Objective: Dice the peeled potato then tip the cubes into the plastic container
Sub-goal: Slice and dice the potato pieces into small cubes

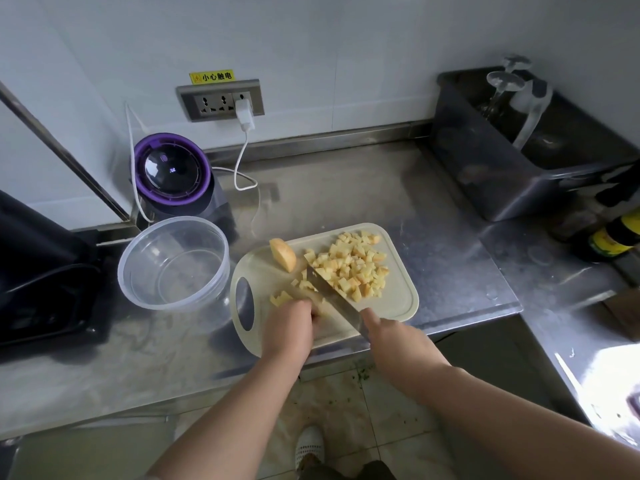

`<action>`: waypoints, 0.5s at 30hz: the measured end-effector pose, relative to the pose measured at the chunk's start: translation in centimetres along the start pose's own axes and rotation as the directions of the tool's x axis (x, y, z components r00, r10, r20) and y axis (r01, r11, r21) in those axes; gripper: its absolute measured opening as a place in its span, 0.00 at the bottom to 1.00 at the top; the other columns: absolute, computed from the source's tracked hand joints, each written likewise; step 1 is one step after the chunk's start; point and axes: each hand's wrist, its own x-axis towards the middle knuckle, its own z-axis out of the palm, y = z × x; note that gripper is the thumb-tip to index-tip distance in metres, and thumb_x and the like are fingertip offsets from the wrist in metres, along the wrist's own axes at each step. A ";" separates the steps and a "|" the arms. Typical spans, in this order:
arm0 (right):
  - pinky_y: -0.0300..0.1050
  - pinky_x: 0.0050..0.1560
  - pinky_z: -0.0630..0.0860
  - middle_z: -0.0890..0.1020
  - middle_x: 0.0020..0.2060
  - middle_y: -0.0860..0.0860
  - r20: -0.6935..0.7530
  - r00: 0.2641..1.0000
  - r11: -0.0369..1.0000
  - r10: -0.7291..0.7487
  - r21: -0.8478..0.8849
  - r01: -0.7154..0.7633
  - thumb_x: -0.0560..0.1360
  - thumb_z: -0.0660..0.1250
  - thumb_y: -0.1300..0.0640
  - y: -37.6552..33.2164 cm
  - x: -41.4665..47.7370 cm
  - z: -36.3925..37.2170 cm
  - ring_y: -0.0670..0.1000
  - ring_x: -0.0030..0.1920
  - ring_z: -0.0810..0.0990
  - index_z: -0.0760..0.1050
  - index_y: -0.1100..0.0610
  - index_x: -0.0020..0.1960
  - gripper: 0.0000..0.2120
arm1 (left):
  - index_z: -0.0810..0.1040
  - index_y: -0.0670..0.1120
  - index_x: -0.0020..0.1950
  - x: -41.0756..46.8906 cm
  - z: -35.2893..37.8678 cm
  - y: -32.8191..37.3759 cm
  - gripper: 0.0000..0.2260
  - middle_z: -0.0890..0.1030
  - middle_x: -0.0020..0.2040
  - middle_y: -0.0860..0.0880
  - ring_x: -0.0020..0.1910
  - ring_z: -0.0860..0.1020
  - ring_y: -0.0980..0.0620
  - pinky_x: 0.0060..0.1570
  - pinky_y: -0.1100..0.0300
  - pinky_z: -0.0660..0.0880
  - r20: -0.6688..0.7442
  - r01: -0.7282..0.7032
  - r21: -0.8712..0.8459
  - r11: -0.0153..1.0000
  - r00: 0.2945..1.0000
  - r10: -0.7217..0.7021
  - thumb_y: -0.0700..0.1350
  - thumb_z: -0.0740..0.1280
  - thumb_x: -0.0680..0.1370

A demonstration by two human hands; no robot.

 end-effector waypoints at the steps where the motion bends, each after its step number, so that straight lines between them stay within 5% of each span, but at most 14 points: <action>1: 0.40 0.27 0.64 0.70 0.35 0.49 -0.022 1.000 1.000 0.000 -0.006 0.000 0.76 0.55 0.70 0.3 0.1 -0.3 0.48 0.30 0.70 0.60 0.54 0.60 0.17 | 0.80 0.51 0.52 0.1 -0.1 0.3 0.06 0.82 0.47 0.52 0.44 0.80 0.50 0.45 0.55 0.78 -0.009 -0.018 0.007 1.000 1.000 0.018 0.48 0.65 0.77; 8: 0.41 0.28 0.66 0.74 0.36 0.50 0.028 0.999 0.998 -0.041 -0.054 0.043 0.79 0.54 0.65 2.2 -0.3 -1.0 0.51 0.32 0.74 0.61 0.52 0.60 0.13 | 0.77 0.50 0.59 0.6 -3.2 -2.4 0.12 0.76 0.58 0.53 0.56 0.76 0.52 0.52 0.55 0.75 -0.144 -0.094 -0.149 0.984 0.987 0.072 0.44 0.67 0.76; 11: 0.45 0.33 0.72 0.78 0.42 0.53 0.086 0.992 0.991 -0.091 -0.094 0.099 0.81 0.54 0.62 2.3 -0.6 -1.1 0.53 0.39 0.78 0.62 0.50 0.61 0.11 | 0.71 0.51 0.67 1.4 -5.0 -5.0 0.20 0.70 0.65 0.52 0.65 0.68 0.49 0.60 0.56 0.71 0.042 -0.193 -0.051 0.980 0.980 0.196 0.37 0.64 0.76; 15: 0.47 0.38 0.78 0.78 0.44 0.52 0.131 0.985 0.983 -0.109 -0.135 0.127 0.81 0.55 0.62 2.3 -0.1 -0.7 0.51 0.40 0.79 0.62 0.50 0.65 0.15 | 0.68 0.53 0.69 2.3 -5.8 -5.3 0.21 0.67 0.66 0.54 0.65 0.65 0.51 0.59 0.54 0.71 0.274 -0.328 0.124 0.937 0.919 0.285 0.39 0.63 0.77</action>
